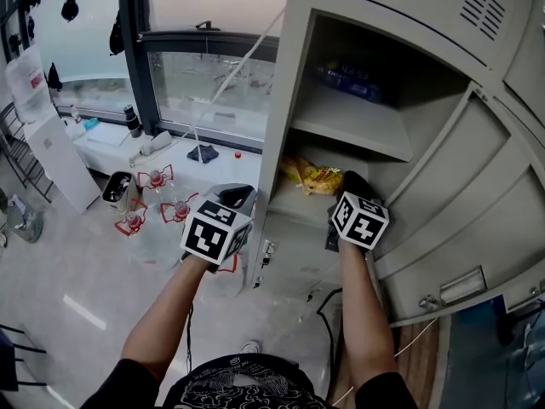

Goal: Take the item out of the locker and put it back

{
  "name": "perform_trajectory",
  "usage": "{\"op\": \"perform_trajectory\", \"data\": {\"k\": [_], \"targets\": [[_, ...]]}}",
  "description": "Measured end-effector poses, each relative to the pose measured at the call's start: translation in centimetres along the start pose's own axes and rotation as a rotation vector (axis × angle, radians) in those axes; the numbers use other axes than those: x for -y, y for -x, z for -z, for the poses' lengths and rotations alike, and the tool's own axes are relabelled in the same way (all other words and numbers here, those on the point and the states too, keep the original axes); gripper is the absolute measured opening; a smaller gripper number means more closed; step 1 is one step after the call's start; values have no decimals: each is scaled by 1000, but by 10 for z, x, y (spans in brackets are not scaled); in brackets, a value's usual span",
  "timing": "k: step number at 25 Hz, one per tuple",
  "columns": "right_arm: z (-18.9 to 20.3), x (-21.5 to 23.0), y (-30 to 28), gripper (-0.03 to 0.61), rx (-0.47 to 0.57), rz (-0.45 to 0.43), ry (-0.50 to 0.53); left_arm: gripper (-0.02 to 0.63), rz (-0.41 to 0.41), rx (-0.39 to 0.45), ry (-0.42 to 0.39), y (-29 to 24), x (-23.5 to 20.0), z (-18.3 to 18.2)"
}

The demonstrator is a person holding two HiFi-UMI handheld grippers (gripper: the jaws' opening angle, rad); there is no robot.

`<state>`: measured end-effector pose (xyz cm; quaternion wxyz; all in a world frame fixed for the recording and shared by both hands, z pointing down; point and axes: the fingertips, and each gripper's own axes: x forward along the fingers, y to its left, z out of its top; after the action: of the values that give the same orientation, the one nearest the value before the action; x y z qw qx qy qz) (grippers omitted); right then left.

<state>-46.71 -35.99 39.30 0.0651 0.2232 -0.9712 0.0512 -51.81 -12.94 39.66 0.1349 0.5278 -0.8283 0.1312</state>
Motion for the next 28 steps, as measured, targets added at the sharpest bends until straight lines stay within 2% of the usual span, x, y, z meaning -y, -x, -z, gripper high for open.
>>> {"op": "perform_trajectory", "data": {"k": [12, 28], "targets": [[13, 7, -8, 31, -83, 3, 28, 0, 19, -3, 7, -11, 6, -2], [7, 6, -1, 52, -38, 12, -11, 0, 4, 3, 4, -6, 4, -2]]}}
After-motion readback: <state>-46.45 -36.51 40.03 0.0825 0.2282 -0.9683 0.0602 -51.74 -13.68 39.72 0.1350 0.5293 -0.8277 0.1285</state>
